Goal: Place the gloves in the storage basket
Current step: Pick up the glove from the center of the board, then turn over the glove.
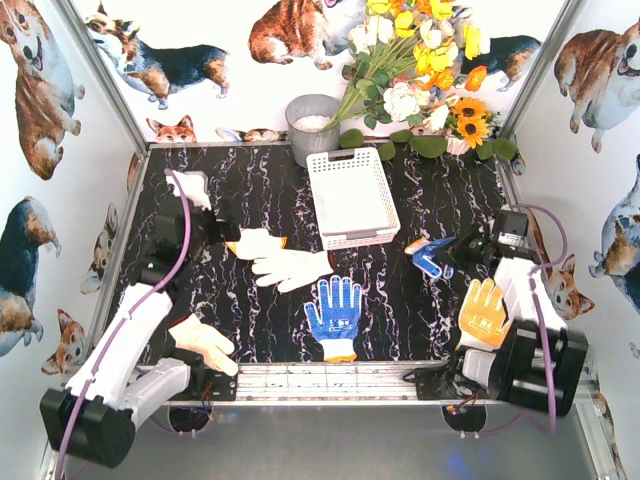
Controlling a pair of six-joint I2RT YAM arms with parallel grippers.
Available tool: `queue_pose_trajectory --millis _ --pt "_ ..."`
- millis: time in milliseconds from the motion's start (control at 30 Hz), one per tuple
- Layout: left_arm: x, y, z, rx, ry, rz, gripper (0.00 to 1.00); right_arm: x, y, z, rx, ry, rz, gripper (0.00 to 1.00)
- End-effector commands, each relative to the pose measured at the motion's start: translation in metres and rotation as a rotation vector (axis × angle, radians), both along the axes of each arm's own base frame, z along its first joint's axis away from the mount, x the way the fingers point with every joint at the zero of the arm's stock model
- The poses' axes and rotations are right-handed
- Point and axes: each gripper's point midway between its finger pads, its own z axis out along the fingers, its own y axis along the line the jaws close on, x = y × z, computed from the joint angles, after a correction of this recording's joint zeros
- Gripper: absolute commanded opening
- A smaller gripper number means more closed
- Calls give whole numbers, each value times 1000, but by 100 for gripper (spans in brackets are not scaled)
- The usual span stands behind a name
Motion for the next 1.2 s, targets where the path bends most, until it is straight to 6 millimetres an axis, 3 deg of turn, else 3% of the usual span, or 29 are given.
queue_pose_trajectory --millis 0,167,333,433,533,733,800,1000,1167 --pt "-1 -28 34 -56 -159 -159 100 -4 29 76 118 -187 100 0" --pt "-17 -62 54 -90 -244 -322 100 -12 56 130 193 -291 147 0" --pt "-53 -102 60 -59 -347 -485 100 -22 103 184 363 -383 248 0" --pt "-63 -123 60 -40 -375 -538 100 -28 121 211 412 -421 275 0" --pt "-70 -157 56 -39 -347 -624 100 -35 130 233 444 -455 321 0" --pt "-102 -233 48 16 -363 -781 100 -34 135 248 507 -466 334 0" --pt "-100 -250 64 28 -386 -794 100 -33 140 252 543 -452 366 0" --pt "-87 -271 79 55 -456 -804 100 -41 147 247 561 -439 421 0" --pt "-86 -289 72 91 -449 -871 100 -54 154 252 592 -432 465 0"
